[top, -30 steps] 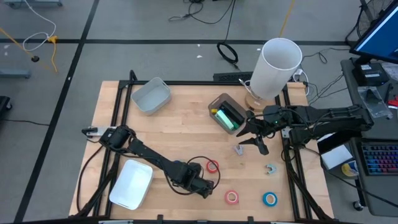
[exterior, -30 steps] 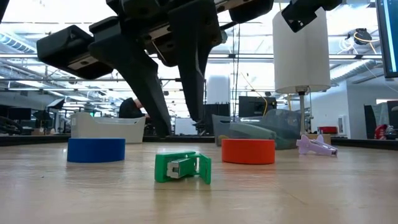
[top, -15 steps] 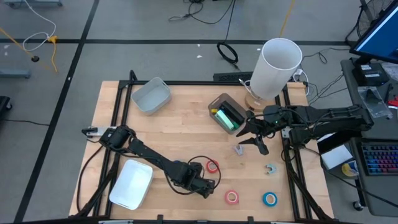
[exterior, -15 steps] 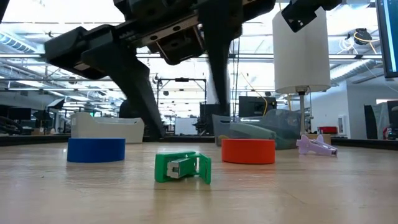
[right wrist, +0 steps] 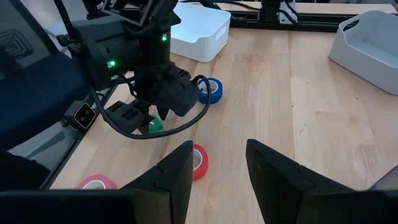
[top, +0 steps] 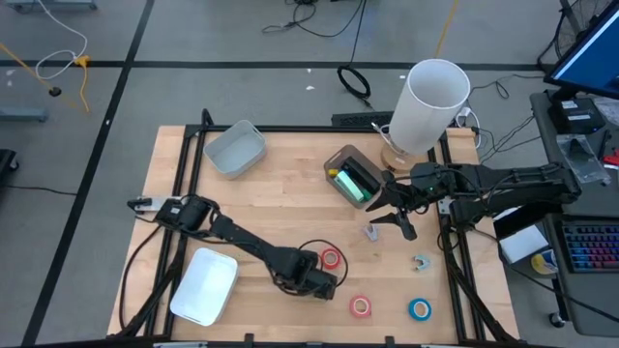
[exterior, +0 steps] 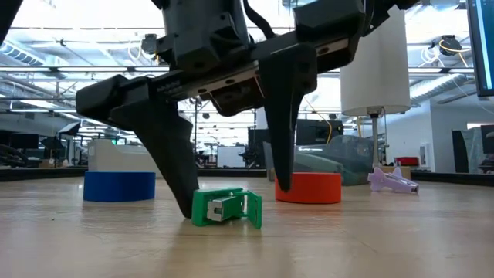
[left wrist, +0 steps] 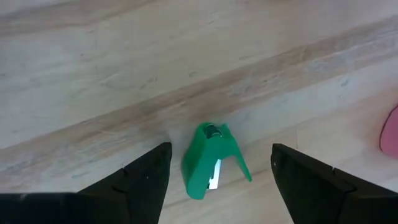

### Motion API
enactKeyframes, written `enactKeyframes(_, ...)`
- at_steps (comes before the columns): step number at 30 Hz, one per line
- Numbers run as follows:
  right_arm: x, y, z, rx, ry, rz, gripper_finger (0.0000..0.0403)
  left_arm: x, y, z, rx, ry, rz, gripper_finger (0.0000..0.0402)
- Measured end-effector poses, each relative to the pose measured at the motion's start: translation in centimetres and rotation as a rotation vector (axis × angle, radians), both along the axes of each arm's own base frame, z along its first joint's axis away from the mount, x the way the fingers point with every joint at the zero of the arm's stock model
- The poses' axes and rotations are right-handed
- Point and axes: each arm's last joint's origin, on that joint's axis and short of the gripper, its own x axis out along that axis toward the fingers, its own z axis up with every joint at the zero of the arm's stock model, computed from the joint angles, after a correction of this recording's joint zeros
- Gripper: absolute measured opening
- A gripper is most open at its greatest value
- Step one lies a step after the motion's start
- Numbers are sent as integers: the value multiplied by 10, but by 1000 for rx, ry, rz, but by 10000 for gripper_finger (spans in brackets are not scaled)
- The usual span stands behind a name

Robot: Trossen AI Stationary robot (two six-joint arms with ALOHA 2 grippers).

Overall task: Pick and place Stapler, Stapler remover, tape
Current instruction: Put the small green stapler into the black bin

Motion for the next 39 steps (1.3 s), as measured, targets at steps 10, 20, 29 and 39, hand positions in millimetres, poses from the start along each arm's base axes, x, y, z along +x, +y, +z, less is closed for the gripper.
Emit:
enactKeyframes(10,0,-1,0,-11,0,-21,141,-4,-6,-7,-52,64,-32,245)
enactKeyframes(20,0,-1,0,-22,-3,-25,141,-7,-12,-7,-73,61,-100,154)
enactKeyframes(29,0,-1,0,-25,-3,-24,141,-9,-13,-8,-53,74,-75,93)
enactKeyframes(39,0,-1,0,-17,-1,-14,142,-6,-12,5,63,-67,-164,74)
